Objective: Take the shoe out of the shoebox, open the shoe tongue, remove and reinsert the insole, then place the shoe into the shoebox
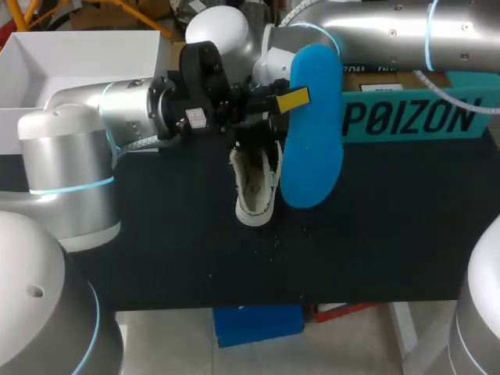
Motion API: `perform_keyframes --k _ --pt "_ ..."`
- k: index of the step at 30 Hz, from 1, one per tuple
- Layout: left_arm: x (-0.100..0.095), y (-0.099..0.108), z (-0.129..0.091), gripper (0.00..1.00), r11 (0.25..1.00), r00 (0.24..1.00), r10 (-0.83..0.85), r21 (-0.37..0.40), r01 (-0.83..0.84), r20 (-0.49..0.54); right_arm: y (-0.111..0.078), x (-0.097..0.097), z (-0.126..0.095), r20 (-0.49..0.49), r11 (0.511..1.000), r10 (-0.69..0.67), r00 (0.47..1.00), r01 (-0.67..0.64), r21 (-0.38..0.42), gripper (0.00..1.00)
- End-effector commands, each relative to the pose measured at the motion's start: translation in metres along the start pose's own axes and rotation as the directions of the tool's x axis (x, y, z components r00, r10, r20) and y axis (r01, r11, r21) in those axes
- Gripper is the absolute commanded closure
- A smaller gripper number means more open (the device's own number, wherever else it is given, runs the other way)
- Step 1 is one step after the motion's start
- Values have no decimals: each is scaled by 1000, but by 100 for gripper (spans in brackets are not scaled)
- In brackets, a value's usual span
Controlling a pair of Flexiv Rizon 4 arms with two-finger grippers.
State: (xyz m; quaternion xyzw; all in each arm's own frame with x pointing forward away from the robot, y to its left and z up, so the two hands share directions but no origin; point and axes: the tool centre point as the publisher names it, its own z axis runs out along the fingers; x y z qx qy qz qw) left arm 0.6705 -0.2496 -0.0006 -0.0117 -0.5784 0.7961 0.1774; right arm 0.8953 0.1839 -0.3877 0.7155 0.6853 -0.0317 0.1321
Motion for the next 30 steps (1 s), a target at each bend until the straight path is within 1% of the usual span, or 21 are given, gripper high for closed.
perform_keyframes --k 1,4,5,6,7,9,10,11,12,13,14,15,16,17,18,30 --pt "0 1 0 100 1000 1000 1 0 -1 -2 -9 -24 -12 -89 999 27 996 -31 -37 0" --pt "0 1 0 100 1000 1000 1 0 -1 -2 -10 -33 -28 -223 997 50 974 -63 -53 0" --pt "0 1 0 100 1000 1000 1 0 -1 -2 -10 -35 -33 -294 996 42 955 -62 -59 0" --pt "0 1 0 100 1000 1000 1 0 -1 -2 -10 -36 -40 -400 995 36 916 -70 -71 0" --pt "0 1 0 100 1000 1000 1 0 -1 -2 -10 -38 -46 -463 994 33 886 -79 -81 0" --pt "0 1 0 100 1000 1000 1 0 -1 -2 -12 -41 -63 -596 990 -5 803 -79 -115 0" --pt "0 1 0 100 1000 1000 1 0 -1 -2 -12 -42 -70 -641 989 -21 768 -77 -124 0" --pt "0 1 0 100 1000 1000 1 0 -1 -2 -12 -44 -77 -689 987 -44 724 -75 -141 0" --pt "0 1 0 100 1000 1000 1 0 -1 -2 -13 -46 -86 -759 986 -66 647 -77 -151 0" --pt "0 1 0 100 1000 1000 1 0 -1 -2 -14 -47 -93 -840 987 -71 537 -86 -138 0" --pt "0 1 0 100 1000 1000 1 0 -1 -2 -14 -47 -97 -882 987 -83 464 -82 -136 0" --pt "0 1 0 100 1000 1000 1 0 -1 -2 -15 -47 -104 -886 983 -141 442 -42 -178 0" --pt "0 1 0 100 1000 1000 1 0 -1 -2 -16 -49 -115 -910 977 -177 376 -45 -209 0" --pt "0 1 0 100 1000 1000 1 0 -1 -2 -15 -51 -119 -919 974 -193 345 -50 -223 0" --pt "0 1 0 100 1000 1000 1 0 -1 -2 -15 -54 -126 -912 970 -208 352 -43 -238 0" --pt "0 1 0 100 1000 1000 1 0 -1 -2 -15 -54 -126 -912 970 -208 352 -43 -238 0"
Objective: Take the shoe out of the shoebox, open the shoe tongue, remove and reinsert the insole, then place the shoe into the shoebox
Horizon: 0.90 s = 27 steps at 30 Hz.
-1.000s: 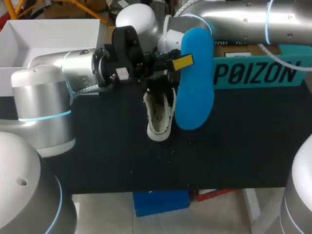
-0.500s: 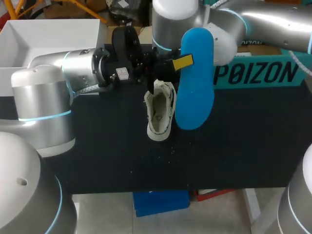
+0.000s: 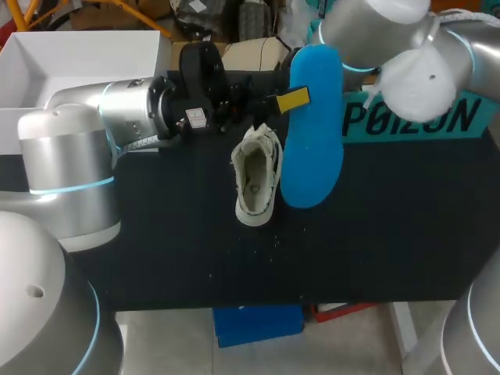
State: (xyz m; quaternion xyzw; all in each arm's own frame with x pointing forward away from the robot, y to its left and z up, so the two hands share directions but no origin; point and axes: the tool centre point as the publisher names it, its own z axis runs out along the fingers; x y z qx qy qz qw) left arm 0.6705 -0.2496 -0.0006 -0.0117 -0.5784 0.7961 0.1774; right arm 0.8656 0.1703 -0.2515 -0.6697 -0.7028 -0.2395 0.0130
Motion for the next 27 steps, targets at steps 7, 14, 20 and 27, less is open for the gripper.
perform_keyframes --k 7,14,20,27 --pt "0 1 0 100 1000 1000 2 0 -2 -2 -7 -12 -2 -618 998 -9 786 -27 -50 0" --pt "0 1 0 100 1000 1000 2 0 -2 -2 -2 -6 -17 -824 986 111 555 -165 22 0" --pt "0 1 0 100 1000 1000 2 0 -2 -2 4 -2 -26 -856 991 67 513 -134 -3 0" --pt "0 1 0 100 1000 1000 2 0 -2 -2 7 0 -32 -864 992 39 502 -126 -29 0"
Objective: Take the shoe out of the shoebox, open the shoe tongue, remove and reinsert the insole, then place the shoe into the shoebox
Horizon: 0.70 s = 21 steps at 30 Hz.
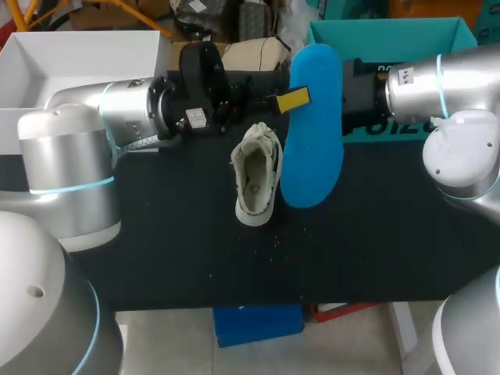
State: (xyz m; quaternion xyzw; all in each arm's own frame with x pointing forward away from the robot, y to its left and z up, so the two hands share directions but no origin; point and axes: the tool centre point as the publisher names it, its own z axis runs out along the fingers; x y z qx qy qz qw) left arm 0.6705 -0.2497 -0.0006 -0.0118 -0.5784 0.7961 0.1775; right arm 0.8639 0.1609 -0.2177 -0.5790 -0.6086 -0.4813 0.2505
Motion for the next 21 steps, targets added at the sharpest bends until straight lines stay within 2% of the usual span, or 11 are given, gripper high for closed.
perform_keyframes --k 1,6,9,10,12,15,16,17,18,21 --pt "0 1 0 100 1000 1000 2 0 -2 -2 -2 -4 0 -316 1000 -1 949 -1 -6 0" --pt "0 1 0 100 1000 1000 2 0 -2 -2 -5 -6 1 -305 1000 5 952 -1 15 0" --pt "0 1 0 100 1000 1000 2 0 -2 -2 -6 -7 2 -299 1000 -4 954 4 0 0" --pt "1 3 -1 100 990 992 123 -76 -121 28 -6 -7 2 -299 1000 -4 954 4 0 0" --pt "6 11 1 100 915 938 346 -227 -333 22 -6 -7 2 -299 1000 -4 954 4 0 0" --pt "9 33 1 100 813 865 501 -336 -476 -14 -6 -7 2 -299 1000 -4 954 4 0 0" --pt "5 43 -2 100 792 851 524 -375 -482 13 -6 -7 2 -299 1000 -4 954 4 0 0" --pt "0 52 -6 100 783 838 544 -390 -485 50 -6 -7 2 -299 1000 -4 954 4 0 0" --pt "-6 60 -12 100 809 856 511 -382 -447 80 -6 -7 2 -299 1000 -4 954 4 0 0" --pt "-6 60 -12 100 809 856 511 -382 -447 80 -6 -7 2 -299 1000 -4 954 4 0 0"
